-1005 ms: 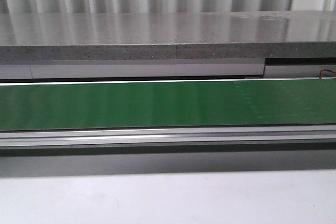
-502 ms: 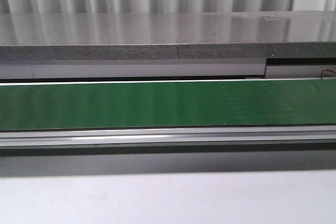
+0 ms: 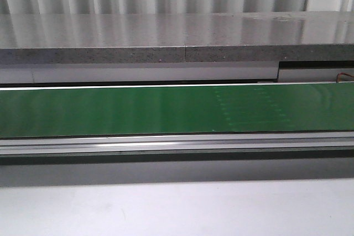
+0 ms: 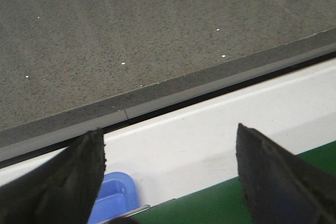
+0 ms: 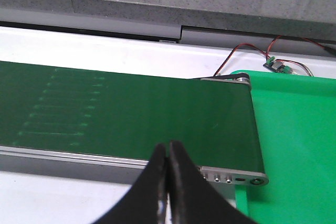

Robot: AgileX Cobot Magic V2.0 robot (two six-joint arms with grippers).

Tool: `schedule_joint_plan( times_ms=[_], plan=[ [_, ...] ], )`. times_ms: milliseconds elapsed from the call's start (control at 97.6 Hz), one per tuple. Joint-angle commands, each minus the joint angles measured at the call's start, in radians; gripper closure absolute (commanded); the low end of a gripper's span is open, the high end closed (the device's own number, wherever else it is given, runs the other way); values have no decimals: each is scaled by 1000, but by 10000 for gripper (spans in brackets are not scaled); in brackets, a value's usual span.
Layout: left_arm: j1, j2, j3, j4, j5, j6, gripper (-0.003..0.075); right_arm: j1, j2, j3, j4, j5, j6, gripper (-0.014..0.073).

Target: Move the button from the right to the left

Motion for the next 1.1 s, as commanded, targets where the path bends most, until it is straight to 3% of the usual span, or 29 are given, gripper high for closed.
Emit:
schedule_joint_plan(
  times_ms=[0, 205, 308, 615, 1087],
  plan=[
    [-23, -104, 47, -75, -64, -8, 217, 2, 3, -26, 1, -65, -7, 661],
    [-33, -314, 225, -142, -86, -8, 232, 2, 3, -26, 1, -65, -7, 661],
    [-33, -411, 297, -181, -92, -8, 292, 2, 3, -26, 1, -65, -7, 661],
    [-33, -579, 404, -189, -68, -8, 741, 2, 3, -26, 1, -65, -7, 661],
    [-33, -580, 408, -189, -68, -8, 740, 2, 3, -26, 1, -65, -7, 661]
  ],
)
